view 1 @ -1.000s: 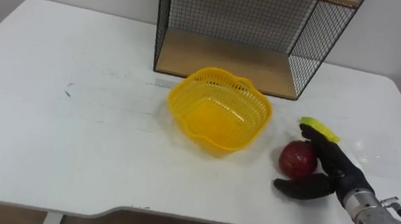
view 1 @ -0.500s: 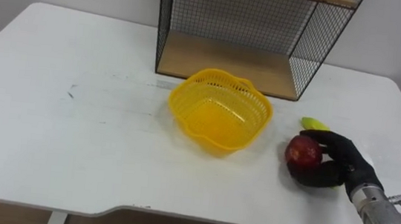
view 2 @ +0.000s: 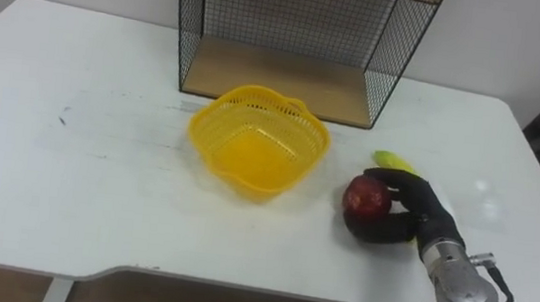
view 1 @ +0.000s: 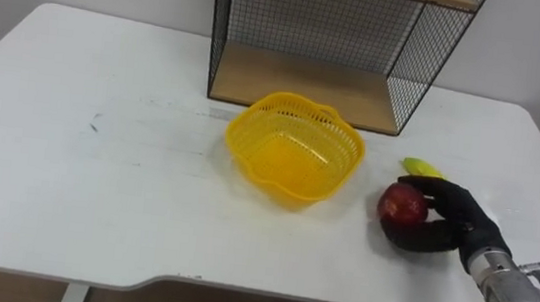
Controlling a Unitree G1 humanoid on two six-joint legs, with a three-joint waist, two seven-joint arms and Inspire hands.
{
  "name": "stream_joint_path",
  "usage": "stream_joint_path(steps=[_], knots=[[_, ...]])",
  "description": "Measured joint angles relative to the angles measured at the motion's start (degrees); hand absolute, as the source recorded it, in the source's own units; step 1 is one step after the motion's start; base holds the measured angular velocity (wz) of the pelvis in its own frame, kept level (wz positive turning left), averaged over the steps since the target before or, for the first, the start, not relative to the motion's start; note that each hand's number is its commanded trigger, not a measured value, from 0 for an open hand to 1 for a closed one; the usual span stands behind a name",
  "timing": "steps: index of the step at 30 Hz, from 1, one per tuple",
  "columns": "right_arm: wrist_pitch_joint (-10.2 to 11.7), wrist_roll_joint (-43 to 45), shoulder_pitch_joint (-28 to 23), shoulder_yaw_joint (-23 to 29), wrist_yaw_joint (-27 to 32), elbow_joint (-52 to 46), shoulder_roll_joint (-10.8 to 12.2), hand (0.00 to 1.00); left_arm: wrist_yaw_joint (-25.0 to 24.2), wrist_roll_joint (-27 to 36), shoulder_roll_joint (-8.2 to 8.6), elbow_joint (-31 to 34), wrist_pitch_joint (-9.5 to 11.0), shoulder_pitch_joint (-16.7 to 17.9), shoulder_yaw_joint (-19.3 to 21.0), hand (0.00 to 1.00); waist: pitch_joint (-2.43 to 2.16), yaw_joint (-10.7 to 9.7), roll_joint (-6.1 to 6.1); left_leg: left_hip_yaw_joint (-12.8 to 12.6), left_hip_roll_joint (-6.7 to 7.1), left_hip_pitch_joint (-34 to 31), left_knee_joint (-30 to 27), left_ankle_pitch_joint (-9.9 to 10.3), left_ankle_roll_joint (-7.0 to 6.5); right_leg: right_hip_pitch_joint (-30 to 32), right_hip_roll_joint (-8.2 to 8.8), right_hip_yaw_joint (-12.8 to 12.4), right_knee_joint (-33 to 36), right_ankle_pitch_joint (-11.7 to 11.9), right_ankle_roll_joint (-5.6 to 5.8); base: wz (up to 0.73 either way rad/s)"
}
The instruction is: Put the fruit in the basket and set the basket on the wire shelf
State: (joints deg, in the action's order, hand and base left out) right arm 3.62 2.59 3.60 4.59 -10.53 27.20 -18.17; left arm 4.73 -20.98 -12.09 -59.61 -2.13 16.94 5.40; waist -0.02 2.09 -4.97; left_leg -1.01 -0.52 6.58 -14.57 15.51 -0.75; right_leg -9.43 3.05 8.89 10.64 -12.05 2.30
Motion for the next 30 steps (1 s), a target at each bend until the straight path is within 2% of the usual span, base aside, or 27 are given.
stream_joint_path(steps=[4,11,16,24,29,30], knots=[[0.01,-7.53,-0.01,0.04,1.18,-2.92,0.00,1.00,-0.30,0.01,0.18,-0.03,-0.09,0.41,0.00,0.00,-0.10,-0.10,0.78,-0.32,-0.02,-0.08,0.09,0.00,0.00,0.30,0.01,-0.30,-0.03,0.01,0.00,-0.05],[0.02,-12.22,-0.01,0.04,3.87,-4.50,-0.02,1.00,-0.28,0.00,0.73,-0.16,-0.10,0.51,-0.03,0.00,0.02,-0.09,1.51,-0.36,-0.04,-0.15,0.32,-0.01,0.00,0.38,0.00,-0.21,-0.06,0.00,0.00,0.00],[0.10,-15.81,0.00,0.23,5.59,-12.85,-0.11,1.00,-0.28,0.00,0.91,-0.30,-0.15,0.35,-0.02,0.00,0.00,-0.34,1.71,-0.35,-0.04,-0.11,0.86,-0.06,0.03,0.39,0.00,-0.13,-0.08,0.00,0.00,0.00],[0.03,-15.82,0.00,0.22,6.05,-20.87,-0.23,1.00,-0.28,-0.01,1.16,-0.26,-0.44,-0.17,0.00,0.00,-0.35,-0.45,0.94,0.14,0.02,-0.15,0.83,-0.12,0.05,0.26,0.08,0.57,-0.07,0.00,0.00,0.02],[0.03,-13.97,0.00,-0.16,5.60,-22.81,-0.24,1.00,-0.28,0.02,1.16,-0.22,-0.46,-1.07,0.00,0.00,-0.15,0.11,1.19,-0.19,-0.08,-0.09,0.86,-0.12,0.05,0.34,0.06,0.47,-0.09,0.00,0.00,-0.02],[0.03,-13.07,0.01,-0.89,5.61,-23.38,-0.37,1.00,-0.28,0.04,1.14,-0.22,-0.46,-1.20,-0.08,0.00,0.02,0.35,1.27,-0.29,-0.10,-0.04,0.87,-0.13,0.05,0.39,0.04,0.32,-0.09,0.00,0.00,-0.08]])
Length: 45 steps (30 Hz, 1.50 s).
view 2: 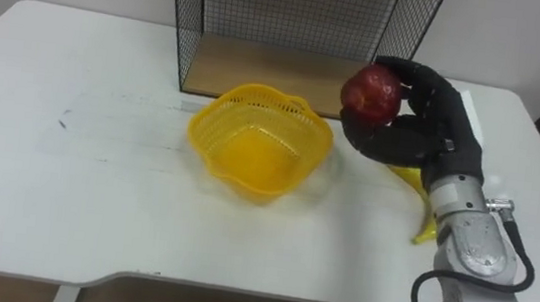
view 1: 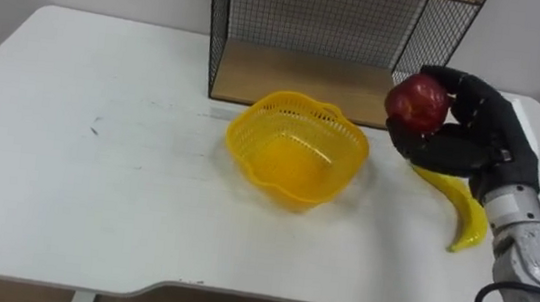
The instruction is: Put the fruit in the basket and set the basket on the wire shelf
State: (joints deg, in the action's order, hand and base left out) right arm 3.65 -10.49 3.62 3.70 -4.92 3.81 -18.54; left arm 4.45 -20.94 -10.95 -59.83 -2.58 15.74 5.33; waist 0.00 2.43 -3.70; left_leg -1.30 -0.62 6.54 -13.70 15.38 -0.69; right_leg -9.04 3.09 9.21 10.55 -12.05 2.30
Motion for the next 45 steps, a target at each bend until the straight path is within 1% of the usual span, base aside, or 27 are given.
stream_joint_path(steps=[2,4,5,6,7,8,9,12,13,17,19,21,24,26,27,28,29,31,33,35,38,39,45], knots=[[0.00,2.17,-0.01,-1.01,-0.30,-0.14,-0.06,1.00,0.00,-0.02,-0.02,-0.04,0.00,-0.28,0.05,0.00,0.14,0.38,0.05,-0.34,-0.03,0.11,0.03,-0.01,0.02,0.15,-0.09,-0.56,0.00,0.00,0.00,-0.10],[-0.03,6.23,0.00,-2.01,-0.39,-0.13,-0.19,1.00,-0.02,-0.04,-0.26,-0.04,0.03,-0.78,0.04,0.00,0.46,1.15,-0.30,-0.26,-0.02,-0.16,0.02,-0.07,0.11,0.44,-0.09,-0.58,0.11,0.00,0.00,-0.02],[-0.03,6.83,0.03,-2.23,-0.53,-0.13,-0.19,1.00,-0.06,-0.05,-0.38,-0.05,0.04,-1.01,0.02,0.00,0.44,1.28,-0.47,-0.25,-0.02,-0.32,0.01,-0.08,0.12,0.61,-0.09,-0.58,0.17,0.00,-0.01,0.00],[-0.03,7.85,0.37,-2.73,-0.95,-0.13,-0.19,1.00,-0.19,-0.09,-0.52,-0.04,0.04,-1.23,0.01,0.00,0.31,1.53,-0.77,-0.24,-0.03,-0.76,-0.06,-0.11,0.14,1.02,-0.09,-0.57,0.25,0.00,-0.01,0.00],[-0.04,8.43,0.73,-2.93,-1.17,-0.13,-0.19,1.00,-0.30,-0.17,-0.55,-0.02,0.04,-1.29,0.01,0.00,0.33,1.60,-0.94,-0.24,-0.02,-0.91,-0.10,-0.13,0.14,1.16,-0.09,-0.57,0.25,0.00,-0.01,0.00],[-0.04,8.86,1.53,-3.21,-1.47,-0.13,-0.20,1.00,-0.58,-0.91,-0.65,-0.02,0.04,-1.46,0.02,0.00,0.53,1.79,-1.30,-0.24,-0.02,-0.99,-0.09,-0.15,0.13,1.25,-0.09,-0.58,0.23,0.03,-0.05,0.00],[-0.04,8.86,2.09,-3.49,-1.52,-0.13,-0.20,1.00,-1.02,-1.33,-0.86,-0.02,0.04,-1.70,0.02,0.00,0.42,2.10,-1.69,-0.24,-0.02,-1.08,-0.08,-0.15,0.13,1.33,-0.09,-0.57,0.20,0.03,-0.05,0.00],[-0.04,8.87,2.75,-3.92,-1.67,-0.13,-0.21,1.00,-1.60,-1.40,-1.19,-0.02,0.04,-1.69,0.01,0.00,0.05,2.67,-2.28,-0.09,0.00,-1.13,0.00,-0.15,0.13,1.31,-0.09,-0.50,0.09,0.03,-0.05,0.01],[-0.04,9.34,3.32,-4.35,-1.94,-0.14,-0.21,1.00,-1.60,-2.01,-1.20,-0.02,0.04,-1.64,0.03,0.00,0.04,2.78,-2.44,-0.04,0.00,-1.15,0.03,-0.15,0.13,1.32,-0.10,-0.47,0.07,0.03,-0.05,0.00],[-0.04,10.95,4.67,-4.87,-3.64,-0.16,-0.19,1.00,-1.62,-3.63,-1.19,-0.01,0.04,-1.91,0.05,0.00,0.11,2.89,-2.39,0.09,0.02,-1.52,0.03,-0.15,0.13,1.61,-0.09,-0.47,0.03,0.03,-0.05,0.00],[-0.04,11.37,4.67,-4.89,-4.11,-0.16,-0.20,1.00,-1.61,-3.94,-1.19,0.00,0.05,-2.01,0.03,0.00,0.30,2.91,-2.11,0.15,0.02,-1.71,0.05,-0.15,0.13,1.74,-0.10,-0.46,-0.01,0.03,-0.05,0.00],[-0.04,11.97,4.67,-4.89,-4.12,-0.16,-0.20,1.00,-1.61,-3.95,-1.19,0.00,0.06,-2.02,0.03,0.00,0.34,2.85,-2.06,0.14,0.02,-1.84,0.07,-0.15,0.13,1.86,-0.11,-0.45,-0.02,0.03,-0.05,0.00],[-0.04,12.33,4.66,-4.89,-4.15,-0.16,-0.20,1.00,-1.62,-4.01,-1.22,0.00,0.06,-2.02,0.04,0.00,0.61,2.77,-1.65,0.14,0.03,-1.91,0.11,-0.15,0.13,1.95,-0.11,-0.42,-0.02,0.03,-0.05,0.00],[-0.04,12.88,4.66,-4.88,-4.15,-0.15,-0.20,1.00,-1.62,-4.02,-1.22,0.00,0.06,-2.01,0.04,0.00,0.64,2.71,-1.60,0.14,0.02,-1.98,0.14,-0.15,0.13,2.05,-0.12,-0.39,-0.02,0.03,-0.05,0.00],[-0.04,13.09,4.66,-4.88,-4.15,-0.15,-0.20,0.85,-1.62,-4.03,-1.21,-0.01,0.06,-2.00,0.03,0.00,0.61,2.72,-1.64,0.15,0.01,-1.97,0.14,-0.15,0.14,2.04,-0.12,-0.37,-0.02,0.03,-0.05,0.00],[-0.04,13.12,4.66,-4.88,-4.15,-0.15,-0.20,0.46,-1.62,-4.03,-1.21,0.00,0.06,-1.99,0.03,0.00,0.53,2.72,-1.77,0.18,0.02,-1.96,0.16,-0.15,0.13,2.04,-0.12,-0.35,-0.01,0.03,-0.05,0.00],[-0.04,13.11,4.66,-4.89,-4.15,-0.15,-0.20,0.00,-1.62,-4.03,-1.22,0.00,0.06,-1.97,0.03,0.00,0.49,2.71,-1.84,0.21,0.03,-1.94,0.18,-0.15,0.13,2.03,-0.12,-0.33,-0.01,0.03,-0.05,0.00],[-0.04,13.10,4.66,-4.89,-4.15,-0.15,-0.20,0.00,-1.62,-4.05,-1.23,0.00,0.06,-2.07,0.02,0.00,0.25,2.73,-2.20,0.40,0.04,-1.89,0.22,-0.15,0.13,1.96,-0.12,-0.28,-0.01,0.03,-0.05,0.02],[-0.04,13.09,4.66,-4.89,-4.15,-0.14,-0.20,0.00,-1.62,-4.05,-1.23,-0.01,0.07,-2.06,0.01,0.00,0.10,2.71,-2.44,0.67,0.04,-1.76,0.23,-0.15,0.14,1.73,-0.12,-0.10,-0.03,0.03,-0.05,0.07],[-0.04,13.07,4.64,-4.89,-4.15,-0.14,-0.20,0.00,-1.62,-4.05,-1.23,-0.01,0.07,-2.04,0.00,0.00,0.11,2.68,-2.51,1.08,0.06,-1.65,0.23,-0.15,0.13,1.47,-0.12,0.28,-0.03,0.03,-0.05,0.10],[-0.04,12.76,4.56,-4.88,-4.06,-0.10,-0.19,0.00,-1.61,-4.03,-1.23,-0.01,0.08,-2.11,-0.05,0.00,0.34,2.47,-2.61,1.47,0.09,-0.90,0.33,-0.15,0.13,0.80,-0.14,0.30,-0.18,0.03,-0.05,0.06],[-0.04,12.77,4.53,-4.88,-4.06,-0.10,-0.18,0.00,-1.61,-4.03,-1.23,-0.10,0.10,-2.11,-0.05,0.00,0.55,2.56,-2.36,1.48,0.09,-0.92,0.36,-0.15,0.13,0.59,-0.14,0.29,-0.20,0.03,-0.05,0.00],[-0.04,12.79,4.52,-4.88,-4.06,-0.10,-0.15,0.00,-1.61,-4.03,-1.23,-0.53,0.10,-2.17,-0.03,0.00,0.72,2.53,-2.13,1.47,0.13,-0.96,0.30,-0.15,0.13,0.56,-0.13,0.29,-0.20,0.03,-0.05,0.00]])
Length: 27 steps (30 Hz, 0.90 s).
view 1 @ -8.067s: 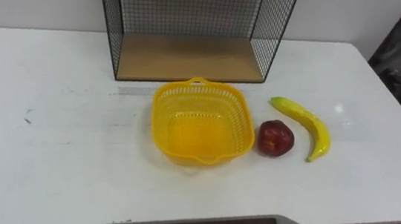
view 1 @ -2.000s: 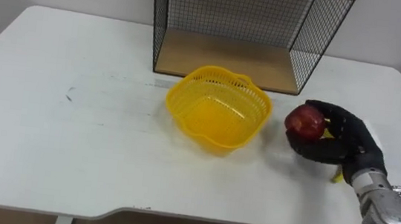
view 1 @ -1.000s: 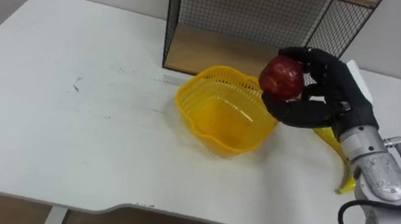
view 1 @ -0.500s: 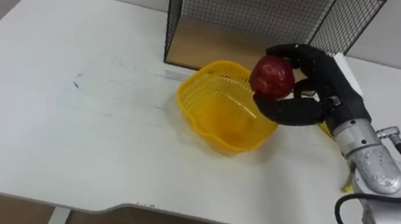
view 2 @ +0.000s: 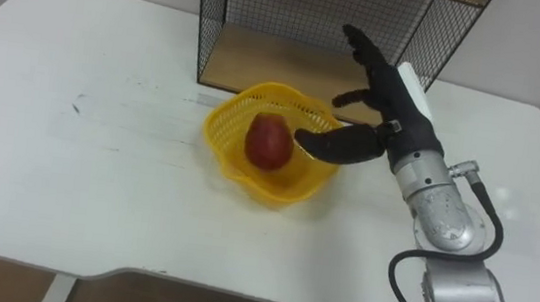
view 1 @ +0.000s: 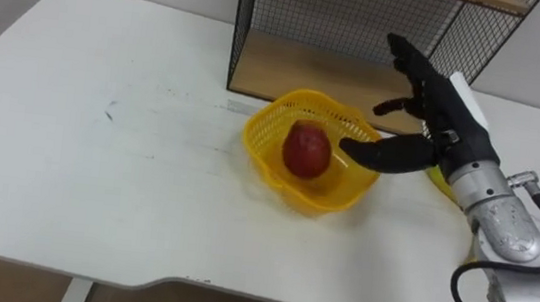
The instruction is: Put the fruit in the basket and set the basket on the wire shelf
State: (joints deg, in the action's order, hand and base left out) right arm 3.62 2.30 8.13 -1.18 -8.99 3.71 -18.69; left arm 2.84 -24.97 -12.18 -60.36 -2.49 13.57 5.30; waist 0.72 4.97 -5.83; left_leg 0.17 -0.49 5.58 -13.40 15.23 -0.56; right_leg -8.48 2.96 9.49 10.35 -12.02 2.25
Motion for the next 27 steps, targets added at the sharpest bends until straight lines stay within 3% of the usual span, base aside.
stream_joint_path(steps=[5,11,23,27], knots=[[0.00,0.00,-0.09,0.00,-0.19,0.00,0.00,0.00,0.00,0.00,0.04,0.00,0.00,-0.01,0.04,0.00,-0.03,0.01,0.08,-0.33,-0.01,-0.01,-0.12,0.00,0.00,0.06,0.01,-0.11,0.00,0.00,0.00,-0.02],[0.00,0.00,-0.18,0.01,-0.51,0.00,0.00,0.00,0.00,0.00,0.05,0.00,0.00,-0.02,0.04,0.00,-0.39,-0.06,0.46,-0.51,-0.02,0.12,-0.18,0.00,0.00,0.03,0.01,-0.28,0.02,0.00,0.00,0.00],[0.00,-1.61,-0.29,0.20,-0.32,0.02,-0.06,0.00,0.01,0.03,0.07,-0.01,0.02,0.27,0.14,0.00,-0.40,-0.38,0.66,-1.05,-0.04,0.86,-0.22,0.00,0.00,-0.89,0.01,-0.68,-0.70,0.09,-0.05,-0.02],[0.03,-4.58,-0.30,0.35,1.88,0.03,-0.37,0.00,0.49,0.07,0.06,-0.01,0.06,0.51,0.13,0.00,-0.49,-1.33,0.60,-0.95,-0.05,0.91,-0.25,0.00,0.00,-1.10,0.03,-0.32,-0.69,0.10,-0.05,0.02]])
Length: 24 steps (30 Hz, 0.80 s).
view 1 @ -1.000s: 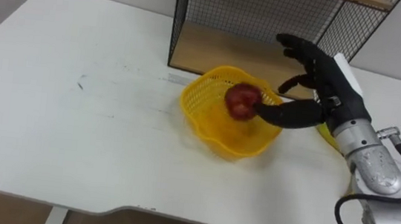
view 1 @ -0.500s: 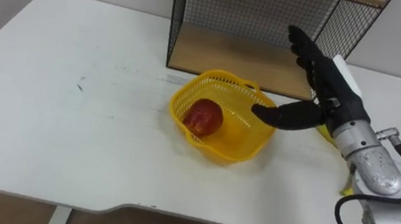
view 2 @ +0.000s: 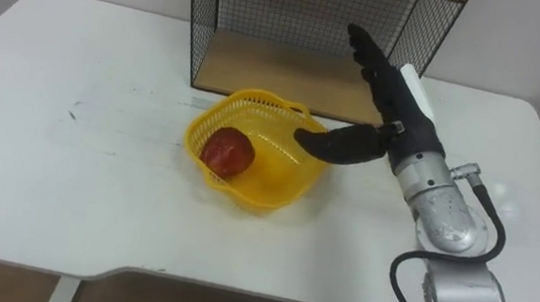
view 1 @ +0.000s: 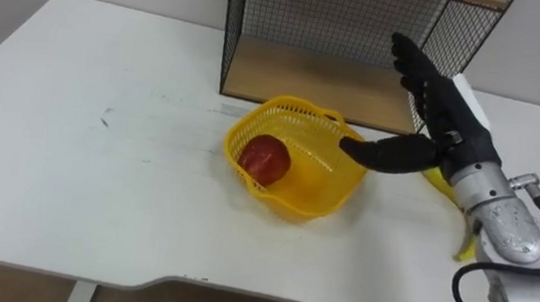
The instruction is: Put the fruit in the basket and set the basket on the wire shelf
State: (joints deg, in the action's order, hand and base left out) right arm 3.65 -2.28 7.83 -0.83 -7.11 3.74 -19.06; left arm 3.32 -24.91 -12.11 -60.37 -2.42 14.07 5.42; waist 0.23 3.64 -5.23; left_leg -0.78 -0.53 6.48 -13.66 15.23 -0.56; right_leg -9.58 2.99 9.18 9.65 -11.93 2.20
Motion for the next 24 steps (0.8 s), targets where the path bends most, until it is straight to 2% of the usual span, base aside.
stream_joint_path(steps=[2,5,7,13,15,16,21,24], knots=[[0.00,-0.69,-0.12,0.48,0.93,0.00,0.01,0.00,0.17,-0.04,0.02,0.00,-0.01,0.73,0.02,0.00,-0.04,-0.67,-0.03,0.11,0.02,0.08,0.00,0.00,0.00,-0.16,0.07,0.34,-0.01,0.01,0.01,0.06],[0.01,-2.33,-0.97,4.11,3.08,0.01,0.01,0.00,0.24,-0.04,0.03,0.00,0.01,1.22,0.51,0.00,-0.22,-0.95,-0.20,0.30,0.08,0.15,0.00,0.00,0.00,-0.29,0.08,0.39,-0.01,0.01,0.01,0.01],[0.07,-3.54,-1.05,7.14,5.46,0.03,0.00,0.00,0.24,-0.04,0.08,0.01,0.04,1.40,0.52,0.00,-0.28,-1.43,-0.22,0.12,0.06,0.26,0.00,0.00,0.00,-0.26,0.08,0.22,-0.01,0.01,0.01,-0.04],[0.18,-4.55,-2.63,11.59,10.03,0.11,-0.05,0.00,0.24,-0.71,0.20,0.05,0.21,2.56,0.77,0.00,-0.35,-2.14,0.04,-0.66,-0.01,0.86,0.24,0.00,0.00,-0.33,0.01,-0.71,0.07,0.01,0.01,-0.08],[0.18,-4.62,-3.01,11.97,10.68,0.52,-0.05,0.00,0.23,-1.46,0.27,0.18,0.24,2.82,1.17,0.00,-0.38,-2.57,0.25,-0.82,-0.02,0.88,0.26,0.00,0.00,-0.32,0.02,-0.85,0.07,0.01,0.01,-0.03],[0.18,-4.68,-3.07,11.98,11.01,1.23,-0.05,0.00,0.24,-1.77,0.27,0.27,0.23,3.08,1.17,0.00,-0.55,-3.23,0.14,-0.82,-0.01,0.94,0.26,0.00,0.00,-0.36,0.02,-0.84,0.09,0.02,0.02,0.00],[0.17,-4.10,-3.15,12.84,12.50,5.23,-0.17,0.00,0.23,-2.26,0.23,0.29,-0.08,3.18,1.19,0.00,-0.70,-3.85,0.36,-0.80,-0.02,1.06,0.19,0.00,-0.01,-0.52,0.00,-0.98,0.19,0.02,0.01,-0.01],[0.14,-4.70,-3.11,12.92,13.44,9.67,-1.66,0.00,0.23,-2.17,0.14,0.29,-0.11,3.06,1.22,0.00,-0.60,-3.76,0.16,-0.77,-0.02,1.01,0.15,0.00,-0.01,-0.49,-0.01,-1.01,0.20,0.02,0.00,0.01]])
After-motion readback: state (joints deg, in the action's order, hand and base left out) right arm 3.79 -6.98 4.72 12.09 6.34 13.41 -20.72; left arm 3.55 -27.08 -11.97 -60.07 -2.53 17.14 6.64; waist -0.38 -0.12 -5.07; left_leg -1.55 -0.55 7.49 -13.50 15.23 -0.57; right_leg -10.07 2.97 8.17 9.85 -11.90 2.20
